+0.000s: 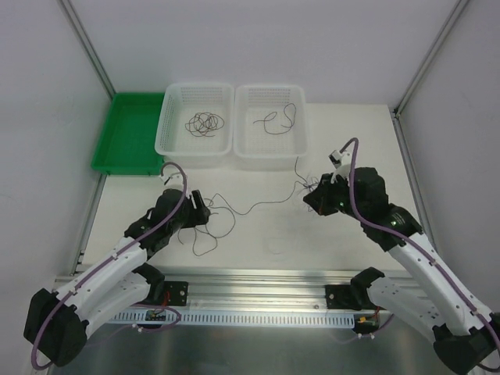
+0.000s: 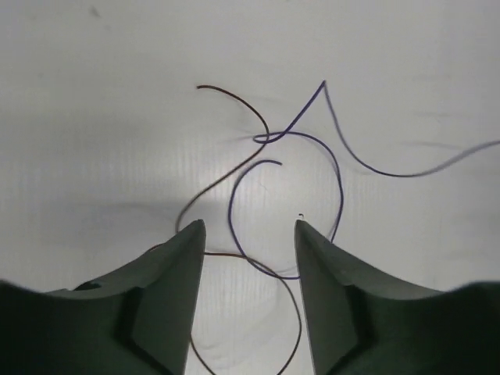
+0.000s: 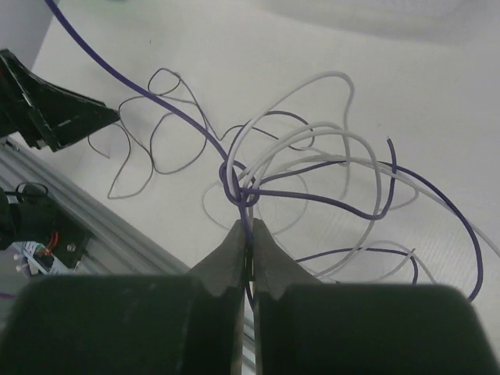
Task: Untangle the cables
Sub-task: Untie the cable.
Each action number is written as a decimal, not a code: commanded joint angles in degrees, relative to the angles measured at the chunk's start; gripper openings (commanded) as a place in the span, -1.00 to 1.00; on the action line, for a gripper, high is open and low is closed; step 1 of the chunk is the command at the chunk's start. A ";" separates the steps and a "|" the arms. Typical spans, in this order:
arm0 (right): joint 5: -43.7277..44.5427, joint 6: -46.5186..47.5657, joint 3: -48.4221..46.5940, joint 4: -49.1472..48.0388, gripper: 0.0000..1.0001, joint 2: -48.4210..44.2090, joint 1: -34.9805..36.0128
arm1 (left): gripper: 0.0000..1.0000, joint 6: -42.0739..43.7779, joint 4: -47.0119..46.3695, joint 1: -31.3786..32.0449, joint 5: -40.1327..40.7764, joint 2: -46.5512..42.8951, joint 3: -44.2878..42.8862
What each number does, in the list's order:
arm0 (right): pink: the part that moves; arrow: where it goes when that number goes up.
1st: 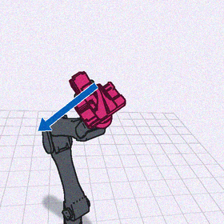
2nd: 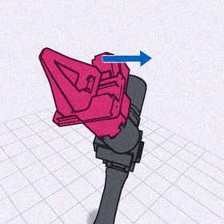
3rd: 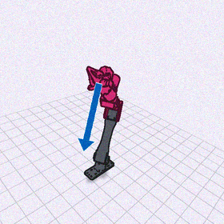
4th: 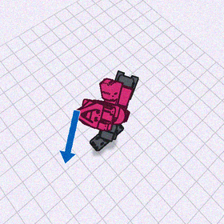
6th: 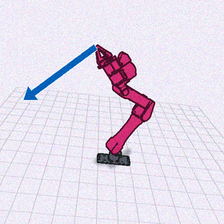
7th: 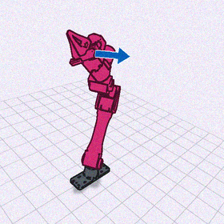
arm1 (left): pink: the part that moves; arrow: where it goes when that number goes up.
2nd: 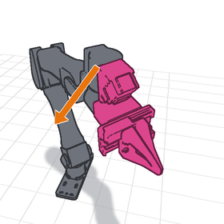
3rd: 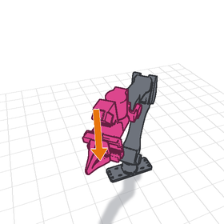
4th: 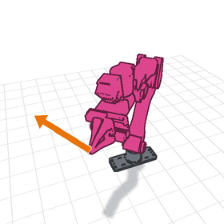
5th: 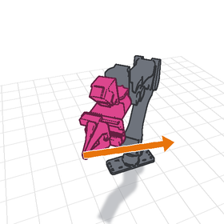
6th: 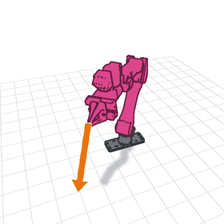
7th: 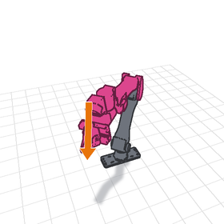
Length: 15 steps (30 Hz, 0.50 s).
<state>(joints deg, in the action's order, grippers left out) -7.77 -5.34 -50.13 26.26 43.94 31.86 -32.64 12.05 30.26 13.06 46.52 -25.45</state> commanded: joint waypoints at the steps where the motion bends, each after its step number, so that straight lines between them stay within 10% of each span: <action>1: -6.99 -0.02 1.42 -2.34 -0.91 2.64 1.27 | 0.32 4.16 -7.47 -0.47 -15.67 -3.01 -2.15; 8: -8.40 -0.02 2.76 -5.08 -0.91 5.89 3.74 | 0.71 4.96 -20.12 1.55 -35.37 -4.25 -0.31; 15: -8.58 -0.72 3.11 -7.54 -0.91 9.05 6.72 | 0.76 4.69 -31.03 12.00 -33.81 2.50 -0.82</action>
<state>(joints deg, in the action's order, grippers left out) -14.87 -5.50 -46.85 22.72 52.29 37.36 -29.06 -10.98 38.54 -18.85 45.45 -25.36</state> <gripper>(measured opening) 0.050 0.881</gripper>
